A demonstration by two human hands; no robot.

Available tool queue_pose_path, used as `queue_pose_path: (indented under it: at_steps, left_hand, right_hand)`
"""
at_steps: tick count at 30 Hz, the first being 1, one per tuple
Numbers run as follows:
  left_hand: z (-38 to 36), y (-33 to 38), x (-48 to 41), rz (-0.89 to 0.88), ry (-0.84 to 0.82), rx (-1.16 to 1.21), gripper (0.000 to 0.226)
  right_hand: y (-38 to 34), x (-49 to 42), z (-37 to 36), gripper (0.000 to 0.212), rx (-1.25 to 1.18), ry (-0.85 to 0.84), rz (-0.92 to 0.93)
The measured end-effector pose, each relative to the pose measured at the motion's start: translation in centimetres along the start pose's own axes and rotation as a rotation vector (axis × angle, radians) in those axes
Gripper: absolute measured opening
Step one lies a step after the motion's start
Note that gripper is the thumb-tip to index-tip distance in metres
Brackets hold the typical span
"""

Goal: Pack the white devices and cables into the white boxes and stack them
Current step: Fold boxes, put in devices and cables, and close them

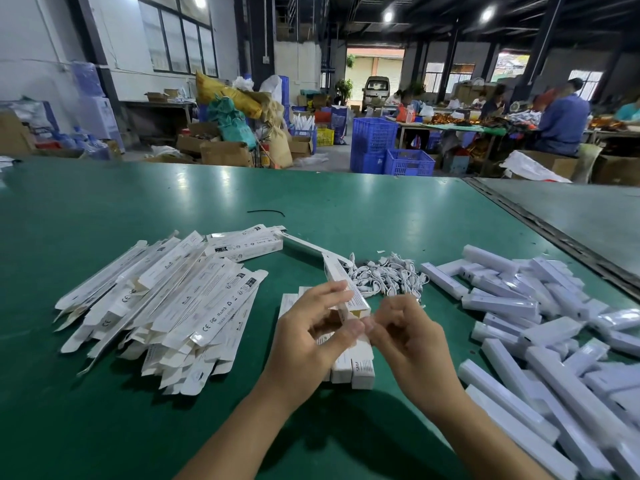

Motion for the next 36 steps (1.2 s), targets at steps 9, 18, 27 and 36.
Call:
queue_pose_path:
  at_steps: [9, 18, 27, 36]
  left_hand:
    - [0.9, -0.2, -0.3, 0.034, 0.137, 0.157, 0.027]
    - [0.3, 0.0, -0.1, 0.041, 0.133, 0.168, 0.020]
    - [0.3, 0.0, 0.0, -0.002, 0.021, 0.103, 0.018]
    - [0.0, -0.4, 0.0, -0.019, -0.017, 0.028, 0.047]
  right_hand:
    - [-1.2, -0.1, 0.9, 0.031, 0.284, -0.140, 0.244]
    - [-1.6, -0.1, 0.9, 0.022, 0.349, 0.048, 0.272]
    - [-1.3, -0.1, 0.6, 0.014, 0.356, 0.122, 0.271]
    - [-1.4, -0.2, 1.1, 0.010, 0.327, 0.092, 0.298]
Point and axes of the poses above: each hand's wrist, its own x-axis away from the middle knuckle, its own z-axis out of the back of the hand, y = z × x, the point moved 3 cm from there along -x, towards the middle knuckle, and after that the axes turned 7 degrees about -y, right-handed, at the moved point
